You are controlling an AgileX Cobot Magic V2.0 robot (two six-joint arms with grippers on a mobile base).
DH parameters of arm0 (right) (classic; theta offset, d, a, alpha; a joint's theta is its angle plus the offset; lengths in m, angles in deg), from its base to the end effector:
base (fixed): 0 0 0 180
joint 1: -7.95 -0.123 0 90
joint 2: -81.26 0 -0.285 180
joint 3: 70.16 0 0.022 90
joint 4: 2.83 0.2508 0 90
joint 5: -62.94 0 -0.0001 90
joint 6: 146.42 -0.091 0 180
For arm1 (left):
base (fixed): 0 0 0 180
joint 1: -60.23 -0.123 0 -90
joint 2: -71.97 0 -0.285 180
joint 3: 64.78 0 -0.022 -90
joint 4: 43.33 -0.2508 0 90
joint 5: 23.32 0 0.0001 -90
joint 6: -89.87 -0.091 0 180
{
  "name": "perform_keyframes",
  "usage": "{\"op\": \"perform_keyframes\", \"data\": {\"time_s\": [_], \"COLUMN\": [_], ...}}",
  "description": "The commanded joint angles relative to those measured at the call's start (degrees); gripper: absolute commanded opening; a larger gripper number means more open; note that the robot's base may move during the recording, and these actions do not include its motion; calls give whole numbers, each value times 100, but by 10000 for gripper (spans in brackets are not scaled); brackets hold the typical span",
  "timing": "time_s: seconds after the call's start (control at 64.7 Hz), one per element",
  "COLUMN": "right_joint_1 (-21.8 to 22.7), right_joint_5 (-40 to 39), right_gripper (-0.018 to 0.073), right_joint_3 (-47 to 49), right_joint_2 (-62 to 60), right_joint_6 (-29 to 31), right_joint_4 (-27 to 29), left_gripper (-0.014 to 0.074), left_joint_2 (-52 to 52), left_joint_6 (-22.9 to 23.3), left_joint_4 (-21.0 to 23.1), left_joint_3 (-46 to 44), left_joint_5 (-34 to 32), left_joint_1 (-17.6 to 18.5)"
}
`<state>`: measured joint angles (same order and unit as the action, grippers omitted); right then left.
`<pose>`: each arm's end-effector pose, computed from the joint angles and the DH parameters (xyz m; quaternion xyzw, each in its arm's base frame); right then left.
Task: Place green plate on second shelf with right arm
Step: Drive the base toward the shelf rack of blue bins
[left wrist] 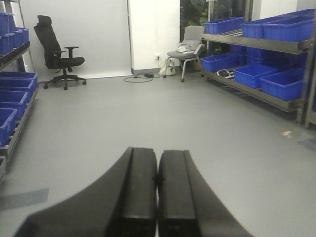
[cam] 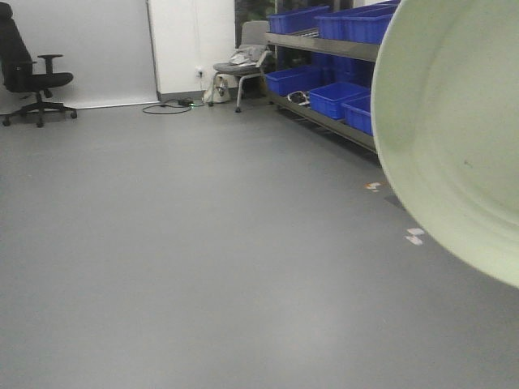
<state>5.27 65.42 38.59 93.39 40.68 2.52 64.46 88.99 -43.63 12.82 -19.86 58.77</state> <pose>0.0586 0.0031 0.2401 -0.0278 0.6805 0.0073 0.7322 0.0564 0.0015 0.2057 -0.0018 0.6982 0.0166 0.7157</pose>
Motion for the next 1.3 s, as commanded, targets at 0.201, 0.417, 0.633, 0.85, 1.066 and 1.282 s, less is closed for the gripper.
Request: {"op": "perform_keyframes", "data": {"time_s": [0.201, 0.417, 0.633, 0.85, 1.066, 1.282], "right_joint_1": [10, 10, 10, 10, 10, 10], "right_joint_5": [-637, -637, -637, -637, -637, -637], "right_gripper": [50, 50, 50, 50, 50, 50], "right_joint_3": [178, 178, 178, 178, 178, 178], "right_joint_2": [56, 56, 56, 56, 56, 56], "right_joint_6": [-29, -29, -29, -29, -29, -29], "right_joint_4": [3, 3, 3, 3, 3, 3], "left_gripper": [130, 130, 130, 130, 130, 130], "left_joint_2": [103, 103, 103, 103, 103, 103], "left_joint_6": [8, 8, 8, 8, 8, 8], "left_joint_4": [-3, -3, -3, -3, -3, -3], "left_joint_3": [240, 240, 240, 240, 240, 240], "left_joint_5": [-472, -472, -472, -472, -472, -472], "left_joint_1": [10, 10, 10, 10, 10, 10]}}
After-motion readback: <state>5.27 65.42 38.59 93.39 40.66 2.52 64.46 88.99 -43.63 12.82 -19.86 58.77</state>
